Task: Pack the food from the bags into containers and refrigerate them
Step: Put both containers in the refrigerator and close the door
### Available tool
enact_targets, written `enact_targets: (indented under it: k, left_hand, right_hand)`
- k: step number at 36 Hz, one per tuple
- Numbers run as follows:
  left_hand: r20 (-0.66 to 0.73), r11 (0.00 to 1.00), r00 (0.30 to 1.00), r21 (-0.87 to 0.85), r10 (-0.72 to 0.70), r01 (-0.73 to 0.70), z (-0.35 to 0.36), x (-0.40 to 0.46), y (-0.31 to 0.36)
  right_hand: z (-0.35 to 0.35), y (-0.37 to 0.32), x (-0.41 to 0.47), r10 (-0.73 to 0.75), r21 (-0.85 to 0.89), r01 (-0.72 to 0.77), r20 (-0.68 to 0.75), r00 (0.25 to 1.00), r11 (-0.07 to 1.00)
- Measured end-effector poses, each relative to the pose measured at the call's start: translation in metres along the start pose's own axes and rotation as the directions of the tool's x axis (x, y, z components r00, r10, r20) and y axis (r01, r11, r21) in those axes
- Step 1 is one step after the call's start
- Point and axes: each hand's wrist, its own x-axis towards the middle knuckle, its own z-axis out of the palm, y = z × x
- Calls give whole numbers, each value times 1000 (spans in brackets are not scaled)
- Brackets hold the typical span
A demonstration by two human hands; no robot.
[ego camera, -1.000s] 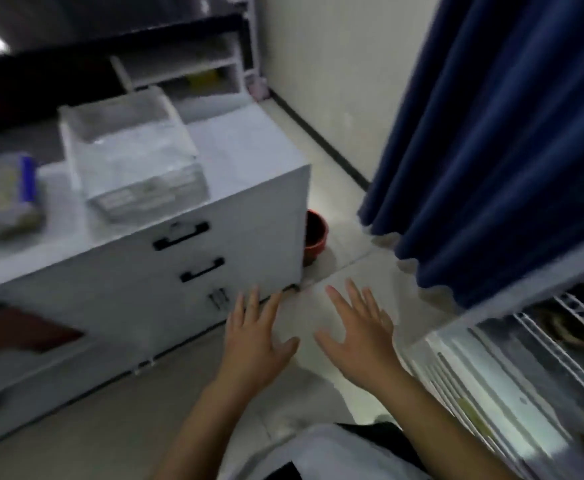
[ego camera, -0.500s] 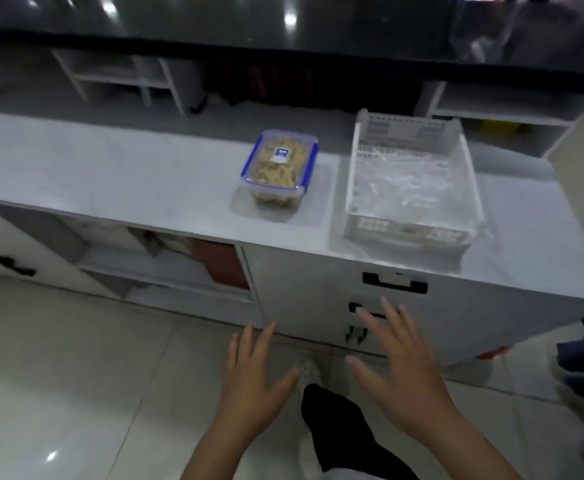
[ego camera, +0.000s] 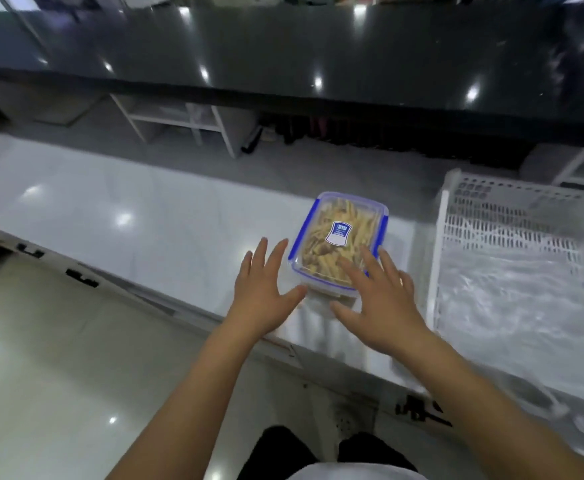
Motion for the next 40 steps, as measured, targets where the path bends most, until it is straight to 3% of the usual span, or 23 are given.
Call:
enact_targets:
  k: [7, 12, 18, 23, 34, 40]
  left_hand:
    - [146, 996, 985, -22, 88, -86, 7, 56, 3]
    - [217, 971, 956, -174, 198, -161, 13, 88, -8]
    - [352, 918, 852, -230, 389, -324, 5, 116, -28]
    - [393, 884, 792, -209, 467, -418, 2, 125, -46]
    - [508, 782, 597, -454, 621, -428, -34, 104, -93]
    - [529, 765, 571, -556, 628, -326, -43, 82, -126]
  right_hand:
    - [6, 7, 59, 133, 24, -134, 42, 990, 991]
    - [18, -1, 66, 181, 47, -179, -38, 983, 983]
    - [27, -10, 58, 256, 44, -255, -37, 966, 966]
    - [40, -28, 50, 327, 51, -324, -86, 941, 945]
    - [98, -116, 12, 533, 208, -495, -211, 820, 844]
    - [126, -161, -7, 586, 304, -508, -283, 759, 806]
